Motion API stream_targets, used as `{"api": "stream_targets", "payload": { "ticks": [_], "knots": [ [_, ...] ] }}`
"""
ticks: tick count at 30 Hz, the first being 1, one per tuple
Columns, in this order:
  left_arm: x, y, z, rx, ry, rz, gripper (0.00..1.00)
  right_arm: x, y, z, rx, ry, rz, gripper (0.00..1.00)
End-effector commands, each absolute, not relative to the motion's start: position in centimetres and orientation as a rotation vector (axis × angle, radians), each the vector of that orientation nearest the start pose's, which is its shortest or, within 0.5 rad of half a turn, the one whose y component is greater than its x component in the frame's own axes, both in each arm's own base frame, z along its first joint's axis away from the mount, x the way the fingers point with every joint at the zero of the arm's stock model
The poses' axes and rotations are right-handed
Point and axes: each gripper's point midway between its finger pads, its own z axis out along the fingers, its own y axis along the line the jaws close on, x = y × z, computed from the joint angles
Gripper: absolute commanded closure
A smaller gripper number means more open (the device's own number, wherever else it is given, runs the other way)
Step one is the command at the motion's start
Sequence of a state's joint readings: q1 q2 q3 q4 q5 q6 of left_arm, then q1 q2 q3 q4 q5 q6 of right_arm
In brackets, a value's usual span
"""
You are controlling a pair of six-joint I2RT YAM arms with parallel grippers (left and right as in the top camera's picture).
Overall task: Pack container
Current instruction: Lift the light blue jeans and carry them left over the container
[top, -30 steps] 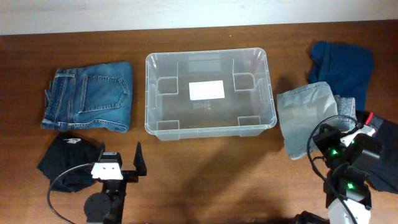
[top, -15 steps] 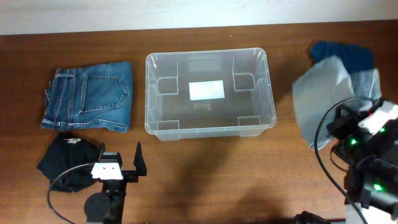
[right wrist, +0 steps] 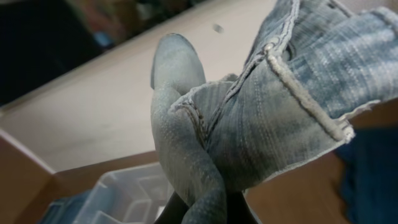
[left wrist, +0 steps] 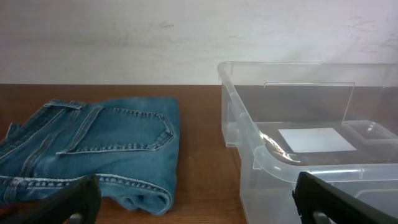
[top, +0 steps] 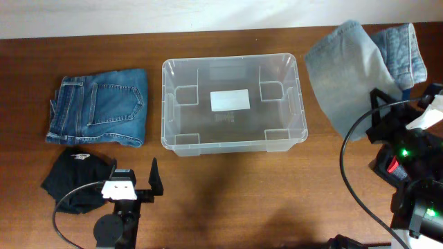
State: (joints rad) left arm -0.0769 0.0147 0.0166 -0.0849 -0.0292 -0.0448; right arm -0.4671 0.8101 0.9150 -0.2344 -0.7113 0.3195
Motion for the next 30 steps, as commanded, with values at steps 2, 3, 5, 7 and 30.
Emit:
{"api": "stream_targets", "payload": {
  "ticks": [2, 3, 5, 7, 30],
  "knots": [
    [24.6, -1.4, 15.6, 0.02, 1.652, -0.061, 0.01, 28.6, 2.2, 41.0, -0.113, 1.574, 0.588, 0.96],
    [24.6, -1.4, 15.6, 0.02, 1.652, -0.06, 0.01, 28.5, 2.9, 41.3, -0.142, 1.562, 0.601, 0.96],
    [24.6, -1.4, 15.6, 0.02, 1.652, -0.061, 0.01, 28.5, 4.6, 41.8, -0.211, 1.538, 0.628, 0.96],
    [24.6, -1.4, 15.6, 0.02, 1.652, -0.061, 0.01, 28.5, 6.5, 42.0, -0.282, 1.521, 0.67, 0.96],
    [24.6, -1.4, 15.6, 0.02, 1.652, -0.06, 0.01, 31.2, 22.6, 32.2, -0.969, 1.526, 0.781, 0.96]
  ]
}}
